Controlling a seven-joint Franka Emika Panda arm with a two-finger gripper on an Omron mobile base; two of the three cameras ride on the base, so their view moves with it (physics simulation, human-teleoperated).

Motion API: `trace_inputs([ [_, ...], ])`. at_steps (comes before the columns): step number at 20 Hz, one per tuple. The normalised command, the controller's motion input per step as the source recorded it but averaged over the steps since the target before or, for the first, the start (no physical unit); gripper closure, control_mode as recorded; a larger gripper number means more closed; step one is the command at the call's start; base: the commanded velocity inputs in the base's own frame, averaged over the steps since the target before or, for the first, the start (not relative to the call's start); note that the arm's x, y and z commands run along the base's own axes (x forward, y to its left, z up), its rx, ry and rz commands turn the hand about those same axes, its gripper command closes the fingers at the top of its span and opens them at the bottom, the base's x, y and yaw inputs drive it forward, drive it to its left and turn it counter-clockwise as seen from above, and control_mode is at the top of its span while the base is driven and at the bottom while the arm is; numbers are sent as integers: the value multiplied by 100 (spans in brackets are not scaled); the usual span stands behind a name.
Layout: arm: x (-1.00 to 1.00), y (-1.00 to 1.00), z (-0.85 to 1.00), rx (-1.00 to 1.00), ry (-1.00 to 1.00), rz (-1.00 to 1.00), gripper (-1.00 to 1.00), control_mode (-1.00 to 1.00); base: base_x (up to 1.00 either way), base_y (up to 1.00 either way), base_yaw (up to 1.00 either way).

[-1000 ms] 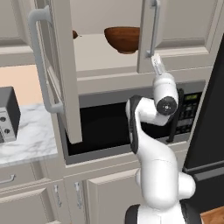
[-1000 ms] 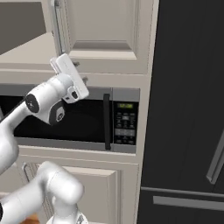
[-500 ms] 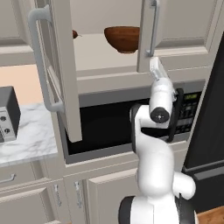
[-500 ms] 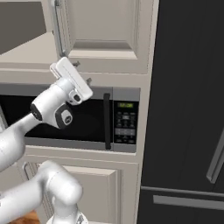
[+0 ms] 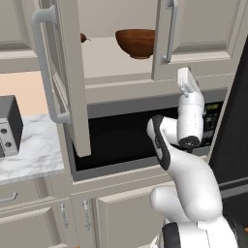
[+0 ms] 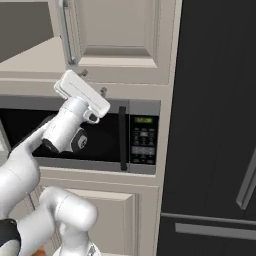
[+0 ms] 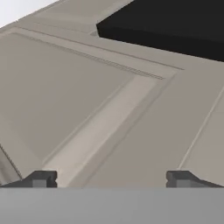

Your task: Pick the mug and place it in the sink. Pick the bowl and place it in the open cabinet and then close the cabinet.

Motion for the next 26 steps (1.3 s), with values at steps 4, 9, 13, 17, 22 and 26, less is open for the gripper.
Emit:
trace_inputs([
  [4,-100,0,100,0,0,0,-100,-100,0,0,0],
  [9,-100,20,43,0,12,0,-100,-100,0,0,0],
  [13,-100,57,-1,0,5,0,-100,-100,0,0,0],
  [17,-100,56,10,0,-15,0,-100,-100,0,0,0],
  [22,-100,26,47,3,2,0,-100,-100,0,0,0],
  [26,-100,31,12,4,5,0,-100,-100,0,0,0],
])
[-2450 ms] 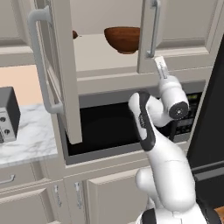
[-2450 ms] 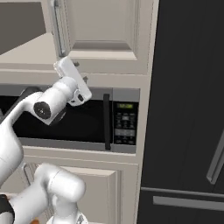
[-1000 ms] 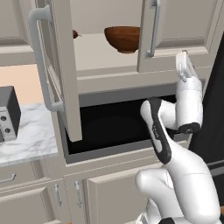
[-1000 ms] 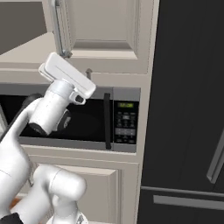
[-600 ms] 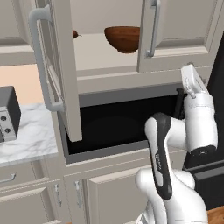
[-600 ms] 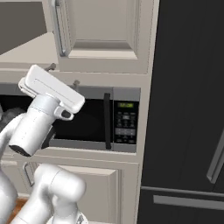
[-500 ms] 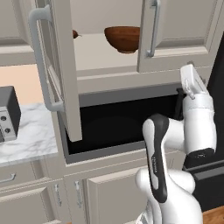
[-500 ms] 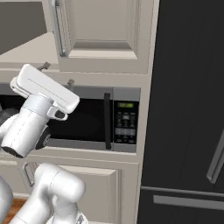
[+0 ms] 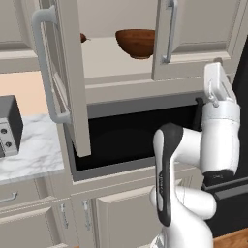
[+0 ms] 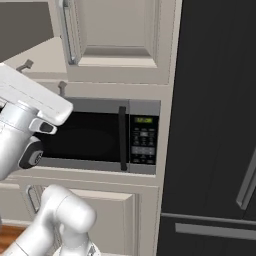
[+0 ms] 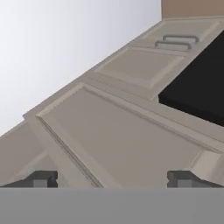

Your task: Pick the mug and place it in the sink. Pick the bowl and place it in the open cabinet and then close the cabinet.

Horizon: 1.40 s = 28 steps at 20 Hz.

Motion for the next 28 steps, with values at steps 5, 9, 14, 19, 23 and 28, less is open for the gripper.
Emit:
trace_inputs([
  [5,-100,39,0,8,3,0,-100,-100,0,0,0],
  [9,-100,26,0,11,0,0,-100,-100,0,0,0],
  [14,-98,55,0,5,1,0,-100,-100,0,0,0],
  [19,-88,79,-1,0,0,0,-100,-100,0,0,0],
  [23,-99,53,-6,0,0,0,-100,-100,0,0,0],
  [28,-100,-7,0,0,18,9,-100,-100,0,0,0],
])
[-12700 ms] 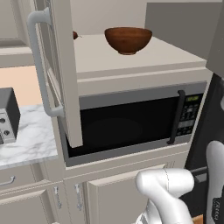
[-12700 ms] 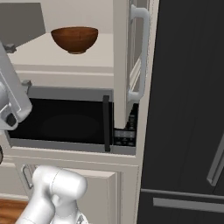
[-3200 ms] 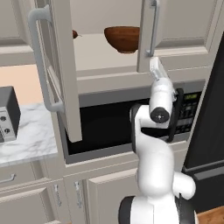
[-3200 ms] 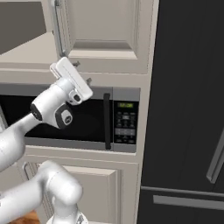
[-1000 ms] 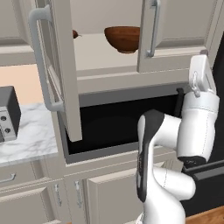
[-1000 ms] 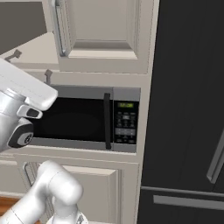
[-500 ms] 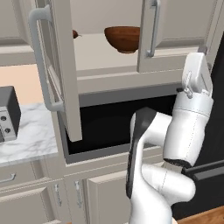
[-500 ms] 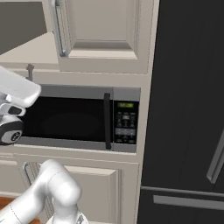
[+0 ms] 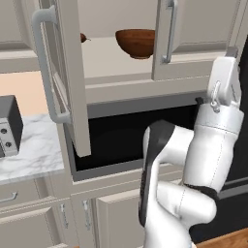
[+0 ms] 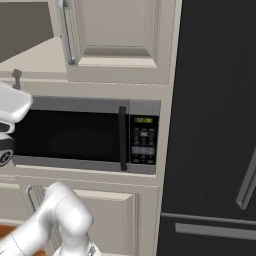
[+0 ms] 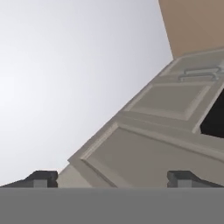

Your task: Pick the mug and place it in the sink. Pick the bowl and place it in the open cabinet and then close the cabinet.

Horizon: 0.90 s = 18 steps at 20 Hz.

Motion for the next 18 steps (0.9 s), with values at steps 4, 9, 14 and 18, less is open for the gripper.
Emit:
trace_inputs([
  [4,-100,6,0,1,37,11,-100,-100,0,0,0],
  [9,-100,57,-20,0,30,7,-100,-100,0,0,0],
  [14,-100,81,-47,-5,24,3,-100,-100,0,0,0],
  [18,-99,97,-51,-4,16,2,-100,-100,0,0,0],
])
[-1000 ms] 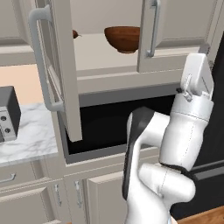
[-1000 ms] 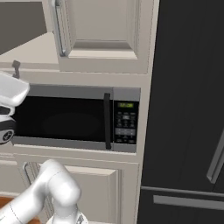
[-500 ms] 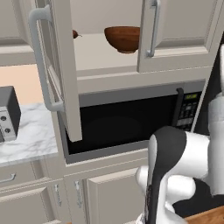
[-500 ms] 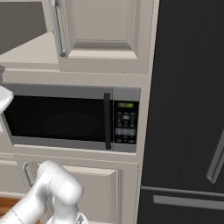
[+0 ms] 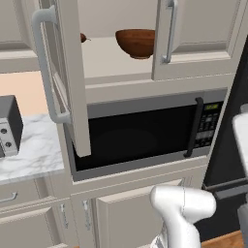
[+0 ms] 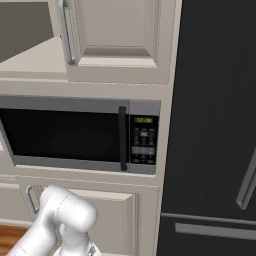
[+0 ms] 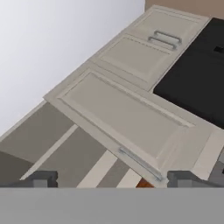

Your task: Pick the mug and place it in the sink. Pick the bowl and place it in the open cabinet and then close the cabinet.

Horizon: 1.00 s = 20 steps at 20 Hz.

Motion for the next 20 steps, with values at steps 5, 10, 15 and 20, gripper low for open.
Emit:
trace_inputs([
  [5,-21,100,-21,-12,3,-5,-100,-100,0,0,0],
  [10,1,98,-2,-13,4,-13,-100,-100,0,0,0],
  [15,10,79,0,-9,9,-16,-100,-100,0,0,0],
  [20,32,54,0,-7,7,-20,-100,-100,0,0,0],
])
